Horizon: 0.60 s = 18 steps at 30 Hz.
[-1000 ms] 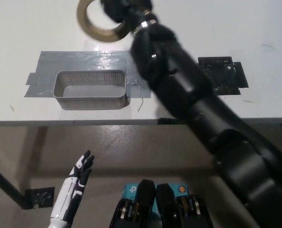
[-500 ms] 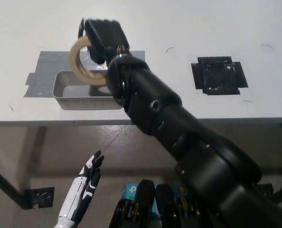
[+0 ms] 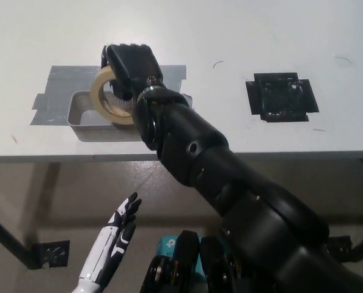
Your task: The robot picks the tape placed on the black area with right hand and places it in the small grey container.
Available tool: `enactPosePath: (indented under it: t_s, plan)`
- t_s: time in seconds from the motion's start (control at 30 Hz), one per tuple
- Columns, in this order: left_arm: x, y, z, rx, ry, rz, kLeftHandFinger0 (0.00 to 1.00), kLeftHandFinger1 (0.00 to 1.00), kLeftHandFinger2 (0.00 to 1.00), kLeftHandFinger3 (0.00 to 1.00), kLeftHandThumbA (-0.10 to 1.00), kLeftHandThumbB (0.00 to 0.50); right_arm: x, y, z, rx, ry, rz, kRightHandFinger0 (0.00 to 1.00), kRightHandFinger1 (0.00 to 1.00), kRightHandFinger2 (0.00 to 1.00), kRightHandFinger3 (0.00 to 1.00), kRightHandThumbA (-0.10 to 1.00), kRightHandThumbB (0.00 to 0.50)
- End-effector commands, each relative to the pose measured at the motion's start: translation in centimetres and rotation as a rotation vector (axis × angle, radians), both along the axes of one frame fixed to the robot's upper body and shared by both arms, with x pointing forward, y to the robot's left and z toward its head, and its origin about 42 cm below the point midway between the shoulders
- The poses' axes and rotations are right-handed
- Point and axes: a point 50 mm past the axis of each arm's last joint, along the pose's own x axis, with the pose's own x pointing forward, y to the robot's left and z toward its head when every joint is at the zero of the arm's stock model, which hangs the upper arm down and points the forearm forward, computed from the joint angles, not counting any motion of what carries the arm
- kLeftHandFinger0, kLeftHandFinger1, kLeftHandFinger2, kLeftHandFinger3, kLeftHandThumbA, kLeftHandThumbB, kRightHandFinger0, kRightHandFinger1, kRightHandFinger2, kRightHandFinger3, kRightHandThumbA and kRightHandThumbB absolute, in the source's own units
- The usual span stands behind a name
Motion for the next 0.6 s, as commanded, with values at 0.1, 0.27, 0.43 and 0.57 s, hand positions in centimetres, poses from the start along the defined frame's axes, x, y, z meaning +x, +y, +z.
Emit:
enactPosePath:
  t_s: [0.1,0.27,0.43,0.57]
  plan:
    - [-0.2,-0.1,1.2,-0.006,-0.045,-0.037,1.0,1.0,1.0,1.0,1.0,0.132,-0.2,0.8,2.1,0.076,-0.112,0.026,1.0,1.0,1.0,1.0,0.44,0.43]
    - [-0.3,-0.3,1.0,-0.013,-0.043,-0.045,1.0,1.0,1.0,1.0,1.0,0.133,-0.1,0.5,1.6,0.08,-0.108,0.018,1.0,1.0,1.0,1.0,0.56,0.439]
    - [-0.3,-0.3,1.1,-0.003,-0.046,-0.041,1.0,1.0,1.0,1.0,1.0,0.126,0.1,0.3,2.2,0.095,-0.127,0.007,1.0,1.0,1.0,1.0,0.6,0.435]
    - [-0.3,-0.4,1.1,-0.004,-0.045,-0.042,1.0,1.0,1.0,1.0,1.0,0.119,0.3,0.2,2.9,0.105,-0.135,0.004,1.0,1.0,1.0,1.0,0.6,0.418]
